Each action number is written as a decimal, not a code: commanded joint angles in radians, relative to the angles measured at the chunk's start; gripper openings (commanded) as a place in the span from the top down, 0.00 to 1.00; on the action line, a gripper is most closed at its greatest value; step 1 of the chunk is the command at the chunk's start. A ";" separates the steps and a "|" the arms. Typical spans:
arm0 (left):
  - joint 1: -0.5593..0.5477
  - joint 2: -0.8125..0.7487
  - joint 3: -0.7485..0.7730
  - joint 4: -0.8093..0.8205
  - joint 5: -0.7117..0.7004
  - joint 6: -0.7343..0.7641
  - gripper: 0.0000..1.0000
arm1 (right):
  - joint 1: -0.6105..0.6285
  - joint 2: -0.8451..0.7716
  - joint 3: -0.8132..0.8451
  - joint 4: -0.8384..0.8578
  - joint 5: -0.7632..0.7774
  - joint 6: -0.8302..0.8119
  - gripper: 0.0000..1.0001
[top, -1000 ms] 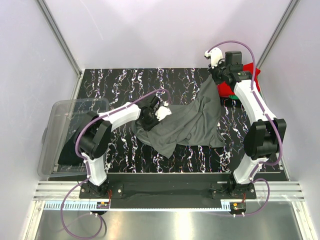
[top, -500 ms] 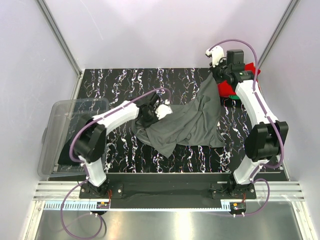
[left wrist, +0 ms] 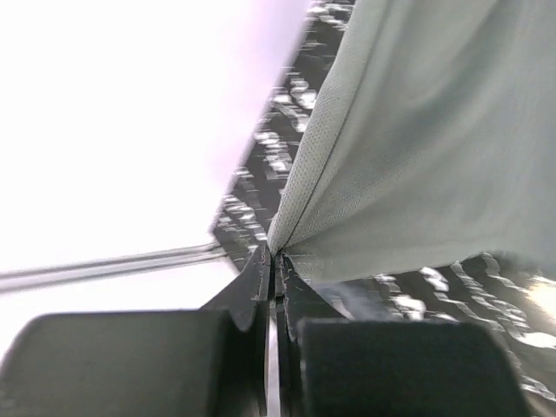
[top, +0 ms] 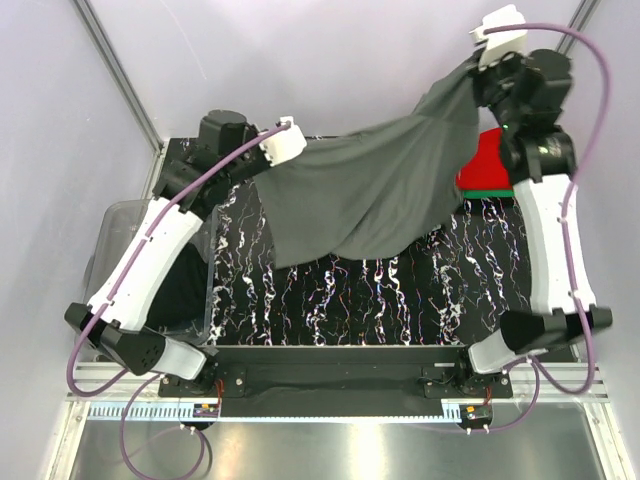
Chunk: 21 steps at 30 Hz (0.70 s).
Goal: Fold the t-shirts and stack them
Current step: Flatten the tshirt out
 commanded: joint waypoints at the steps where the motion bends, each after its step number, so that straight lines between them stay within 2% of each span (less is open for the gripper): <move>1: 0.006 -0.016 0.091 -0.002 -0.077 0.070 1.00 | -0.005 -0.106 0.069 0.075 0.061 0.019 1.00; 8: 0.006 -0.100 0.203 0.061 -0.089 0.112 0.99 | -0.005 -0.276 0.027 0.076 0.052 -0.009 1.00; 16: 0.005 -0.269 0.165 0.162 -0.040 0.135 1.00 | -0.005 -0.470 -0.045 0.032 -0.005 -0.026 1.00; 21: 0.006 -0.335 0.168 0.159 -0.025 0.127 0.91 | -0.005 -0.519 -0.018 0.004 0.006 -0.023 1.00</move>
